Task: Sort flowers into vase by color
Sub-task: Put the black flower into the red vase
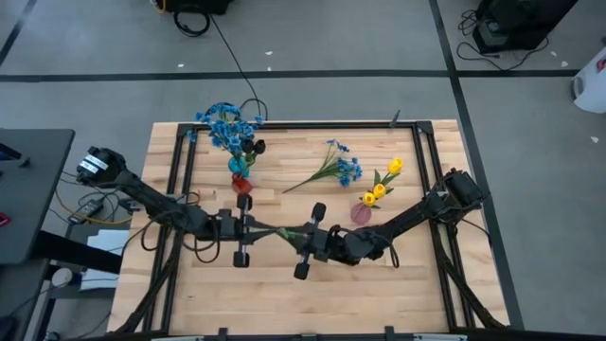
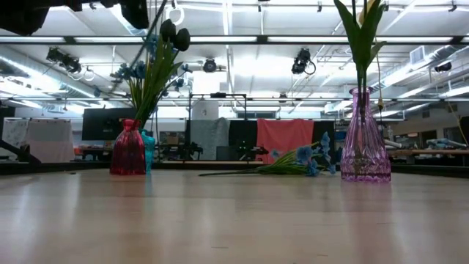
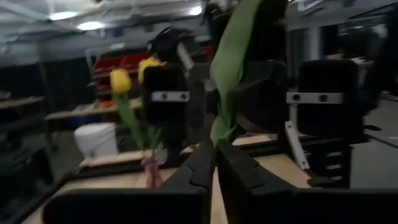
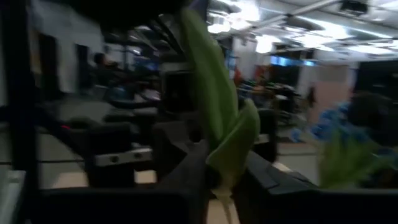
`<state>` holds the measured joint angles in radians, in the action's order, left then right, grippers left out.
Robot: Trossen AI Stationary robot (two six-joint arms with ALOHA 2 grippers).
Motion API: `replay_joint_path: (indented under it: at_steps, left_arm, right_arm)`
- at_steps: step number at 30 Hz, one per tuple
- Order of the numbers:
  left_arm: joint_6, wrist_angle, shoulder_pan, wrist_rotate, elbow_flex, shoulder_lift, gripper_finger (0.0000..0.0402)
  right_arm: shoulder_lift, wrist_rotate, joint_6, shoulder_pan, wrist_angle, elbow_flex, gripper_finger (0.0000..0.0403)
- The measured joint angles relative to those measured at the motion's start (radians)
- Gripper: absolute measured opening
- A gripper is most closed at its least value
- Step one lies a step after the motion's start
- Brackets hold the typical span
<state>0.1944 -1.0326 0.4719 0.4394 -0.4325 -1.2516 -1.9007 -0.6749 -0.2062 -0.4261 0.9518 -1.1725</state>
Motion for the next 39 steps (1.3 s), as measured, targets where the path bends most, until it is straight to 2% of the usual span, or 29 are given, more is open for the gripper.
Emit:
replay_joint_path:
  at_steps: [3,6,10,14,17,22,26,39]
  left_arm:
    - [-0.049,0.062,0.001,0.040,-0.017,0.005,0.0055]
    - [-0.076,0.173,0.003,0.059,-0.052,0.005,0.0102]
    - [-0.091,0.345,0.009,0.118,-0.119,0.005,0.0165]
    - [-0.113,0.499,0.013,0.180,-0.196,-0.014,0.0196]
    - [-0.116,0.560,0.013,0.242,-0.244,-0.057,0.0195]
    - [-0.117,0.675,0.013,0.264,-0.334,-0.136,0.0173]
    - [-0.122,0.749,0.012,0.306,-0.378,-0.163,0.0149]
    - [-0.146,0.784,0.015,0.335,-0.389,-0.156,0.0104]
  right_arm:
    - [0.000,-0.056,-0.020,-0.009,-0.007,0.000,0.0034]
    - [0.000,-0.069,-0.032,-0.013,-0.030,0.000,0.0020]
    - [0.001,-0.079,-0.010,-0.013,-0.056,0.001,0.0033]
    - [0.001,-0.117,0.002,-0.013,-0.096,0.001,0.0051]
    - [0.001,-0.116,0.004,-0.009,-0.103,0.001,0.0051]
    - [0.001,-0.121,-0.002,-0.009,-0.130,0.001,0.0048]
    - [0.002,-0.188,-0.010,-0.012,-0.157,0.001,0.0048]
    - [0.002,-0.270,-0.023,-0.031,-0.198,0.001,0.0048]
